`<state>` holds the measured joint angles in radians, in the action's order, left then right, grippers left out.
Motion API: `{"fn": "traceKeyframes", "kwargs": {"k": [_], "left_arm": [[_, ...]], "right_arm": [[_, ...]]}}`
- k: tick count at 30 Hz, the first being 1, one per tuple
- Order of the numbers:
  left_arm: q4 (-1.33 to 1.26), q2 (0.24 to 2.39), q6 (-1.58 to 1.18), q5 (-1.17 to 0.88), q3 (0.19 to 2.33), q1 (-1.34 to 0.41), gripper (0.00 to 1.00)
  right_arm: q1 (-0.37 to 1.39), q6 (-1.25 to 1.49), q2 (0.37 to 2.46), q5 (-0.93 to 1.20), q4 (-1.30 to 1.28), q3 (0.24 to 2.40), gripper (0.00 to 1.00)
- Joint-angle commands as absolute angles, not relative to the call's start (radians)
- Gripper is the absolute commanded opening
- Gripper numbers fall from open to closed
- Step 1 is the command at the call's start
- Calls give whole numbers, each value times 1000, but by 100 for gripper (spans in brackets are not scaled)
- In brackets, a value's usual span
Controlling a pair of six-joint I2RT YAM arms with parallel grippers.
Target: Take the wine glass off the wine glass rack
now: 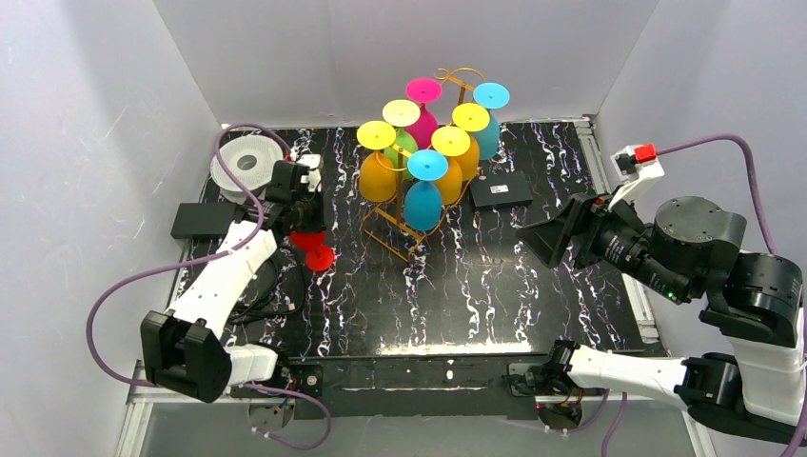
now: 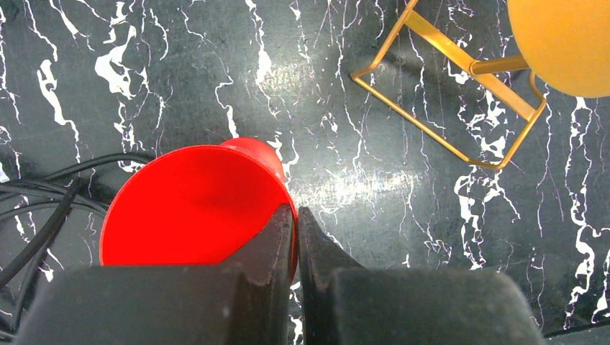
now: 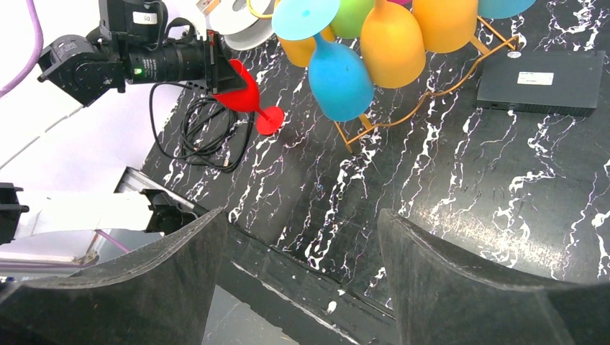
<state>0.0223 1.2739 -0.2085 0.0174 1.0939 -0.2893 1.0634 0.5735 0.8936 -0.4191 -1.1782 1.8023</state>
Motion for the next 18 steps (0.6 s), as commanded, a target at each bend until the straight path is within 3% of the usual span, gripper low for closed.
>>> {"fn": "traceKeyframes", "kwargs": {"k": [1, 12, 18], "left_arm": [[80, 1308, -203, 59, 1055, -303, 1], [82, 1305, -216, 73, 1038, -328, 17], [115, 1261, -223, 101, 1050, -328, 41]], "right_arm": [[1068, 553, 880, -455, -1138, 1807, 85], [1068, 537, 868, -459, -1131, 1805, 86], [1068, 544, 868, -444, -1130, 1810, 88]]}}
